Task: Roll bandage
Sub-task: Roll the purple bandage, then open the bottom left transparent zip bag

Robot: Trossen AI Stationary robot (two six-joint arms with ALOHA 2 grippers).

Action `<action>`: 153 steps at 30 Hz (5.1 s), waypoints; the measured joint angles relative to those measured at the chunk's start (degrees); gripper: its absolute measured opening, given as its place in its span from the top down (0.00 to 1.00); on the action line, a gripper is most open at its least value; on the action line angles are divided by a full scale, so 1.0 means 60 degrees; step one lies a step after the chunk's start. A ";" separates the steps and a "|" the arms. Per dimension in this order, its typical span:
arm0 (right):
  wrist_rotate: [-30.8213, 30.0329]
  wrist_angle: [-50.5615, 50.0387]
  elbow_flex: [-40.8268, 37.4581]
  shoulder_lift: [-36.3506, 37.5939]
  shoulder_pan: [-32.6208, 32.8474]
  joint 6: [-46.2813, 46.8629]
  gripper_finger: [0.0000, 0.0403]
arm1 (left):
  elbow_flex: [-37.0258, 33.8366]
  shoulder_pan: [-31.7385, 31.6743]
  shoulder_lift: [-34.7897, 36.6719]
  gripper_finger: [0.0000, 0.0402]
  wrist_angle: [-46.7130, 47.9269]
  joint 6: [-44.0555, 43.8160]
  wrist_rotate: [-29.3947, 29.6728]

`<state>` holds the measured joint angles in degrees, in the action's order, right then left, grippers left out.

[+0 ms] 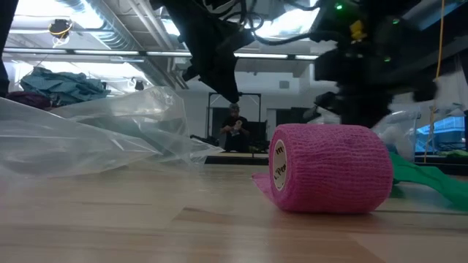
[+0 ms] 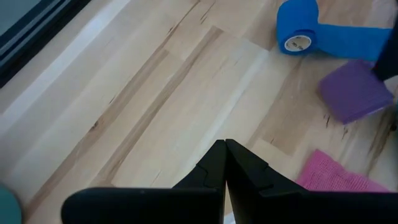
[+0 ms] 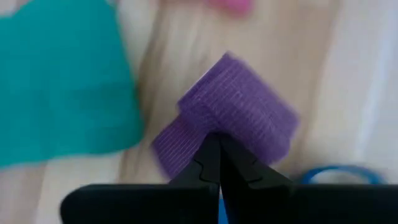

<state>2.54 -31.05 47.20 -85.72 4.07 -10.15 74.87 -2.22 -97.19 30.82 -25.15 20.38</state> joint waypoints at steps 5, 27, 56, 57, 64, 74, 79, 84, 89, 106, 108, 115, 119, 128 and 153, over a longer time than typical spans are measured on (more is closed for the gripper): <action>-0.0285 -0.1461 -0.0011 0.0031 0.0521 0.0464 1.00 | 0.0000 0.0004 0.0000 1.00 0.0002 0.0000 -0.0004; -0.1561 -0.1533 0.0007 0.1394 0.0883 0.1251 1.00 | 0.0000 0.0004 0.0000 1.00 -0.0061 -0.0066 0.0000; -0.0693 -0.0138 0.0036 0.0186 0.1059 0.1180 1.00 | 0.0001 0.0004 0.0000 1.00 -0.0309 -0.0066 0.0000; -0.0650 -0.0207 0.0036 0.0196 0.1138 0.1197 1.00 | 0.0004 0.0004 0.0000 1.00 -0.0309 -0.0066 0.0000; -0.0503 -0.0662 0.0025 0.0224 0.1653 0.1650 1.00 | 0.0003 0.0004 -0.0004 1.00 -0.0312 -0.0066 0.0000; -0.1991 -0.0272 0.0015 0.0264 0.1696 0.1718 1.00 | 0.0002 0.0000 -0.0004 1.00 -0.0316 -0.0066 0.0000; -0.2010 -0.0236 0.0015 0.0264 0.1695 0.1718 1.00 | 0.0001 -0.0030 -0.0004 1.00 -0.0312 -0.0031 -0.0004; -0.1750 -0.0323 0.0015 0.0267 0.1695 0.1728 1.00 | 0.0004 -0.0033 -0.0007 1.00 -0.0205 0.0332 -0.0135; -0.1926 -0.0247 0.0015 0.0267 0.1695 0.1729 1.00 | 0.0000 -0.0033 -0.0007 0.98 -0.0207 0.0590 -0.0146; -0.1507 0.0237 0.0011 0.0271 0.1690 0.1733 0.68 | 0.0004 -0.0900 0.1131 0.61 -0.0057 0.1185 -0.0146; -0.1510 0.0251 0.0011 0.0271 0.1621 0.1730 0.62 | 0.0004 -0.0974 0.1633 0.62 0.0238 0.1232 -0.0145; -0.0871 0.0241 0.0011 0.0271 0.1087 0.1719 0.49 | 0.0004 -0.0578 0.3709 0.66 0.2518 0.0280 -0.1033; -0.0216 0.0268 0.0011 0.0275 0.0788 0.1639 0.46 | 0.0004 0.0064 0.4872 0.68 0.3561 -0.1095 -0.2205; 0.0479 0.1385 0.0011 0.0278 0.0748 0.1529 0.46 | 0.0007 0.2262 0.6222 0.72 0.5167 -0.4057 -0.2662; 0.0944 0.2928 0.2366 0.0278 0.0757 0.0065 0.46 | -0.1831 0.4127 0.6146 0.76 0.7938 -0.4191 -0.2265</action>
<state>8.21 -13.48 61.40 -84.05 8.61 -9.75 63.88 22.55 -60.31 78.46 -50.29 6.79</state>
